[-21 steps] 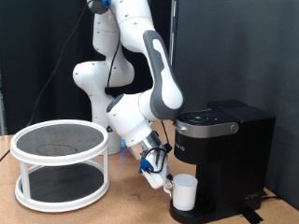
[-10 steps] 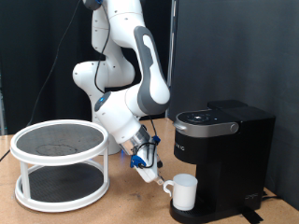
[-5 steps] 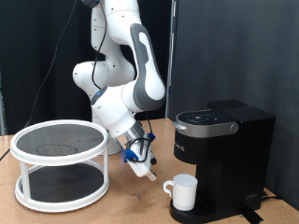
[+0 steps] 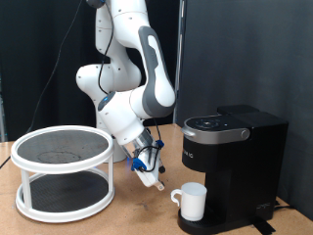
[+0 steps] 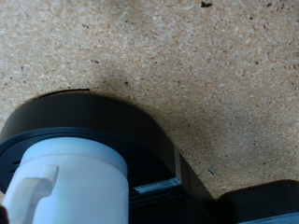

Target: Make a cup of coffee with the keurig machine

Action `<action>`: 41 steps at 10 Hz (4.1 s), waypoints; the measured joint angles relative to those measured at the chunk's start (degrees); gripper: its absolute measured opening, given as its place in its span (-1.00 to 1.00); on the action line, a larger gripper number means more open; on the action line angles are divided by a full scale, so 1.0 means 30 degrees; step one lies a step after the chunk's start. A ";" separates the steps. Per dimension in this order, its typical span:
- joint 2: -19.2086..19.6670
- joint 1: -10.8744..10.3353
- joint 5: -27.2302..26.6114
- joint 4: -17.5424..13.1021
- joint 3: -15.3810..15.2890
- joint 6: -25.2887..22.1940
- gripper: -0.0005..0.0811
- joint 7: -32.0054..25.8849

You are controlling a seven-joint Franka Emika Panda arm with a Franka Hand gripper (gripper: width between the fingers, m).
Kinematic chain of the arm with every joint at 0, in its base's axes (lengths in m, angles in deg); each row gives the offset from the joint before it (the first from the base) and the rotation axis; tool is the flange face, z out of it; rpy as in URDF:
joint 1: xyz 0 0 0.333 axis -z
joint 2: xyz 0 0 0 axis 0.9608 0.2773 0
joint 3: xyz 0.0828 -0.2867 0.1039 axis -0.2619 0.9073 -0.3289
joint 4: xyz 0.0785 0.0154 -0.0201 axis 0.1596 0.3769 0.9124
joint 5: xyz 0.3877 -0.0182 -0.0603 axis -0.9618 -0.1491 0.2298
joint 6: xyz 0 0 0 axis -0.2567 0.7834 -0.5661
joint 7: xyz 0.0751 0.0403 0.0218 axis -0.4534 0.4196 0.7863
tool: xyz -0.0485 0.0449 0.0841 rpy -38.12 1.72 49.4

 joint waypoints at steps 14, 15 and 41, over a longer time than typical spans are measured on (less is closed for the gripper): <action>0.1894 -0.0093 -0.0708 -0.1695 -0.0677 -0.0288 0.81 0.0110; 0.1891 -0.0077 -0.0647 -0.1684 -0.0675 -0.0312 0.81 0.0058; -1.0711 0.2221 0.2136 0.3123 0.0965 -1.0961 0.81 -0.0139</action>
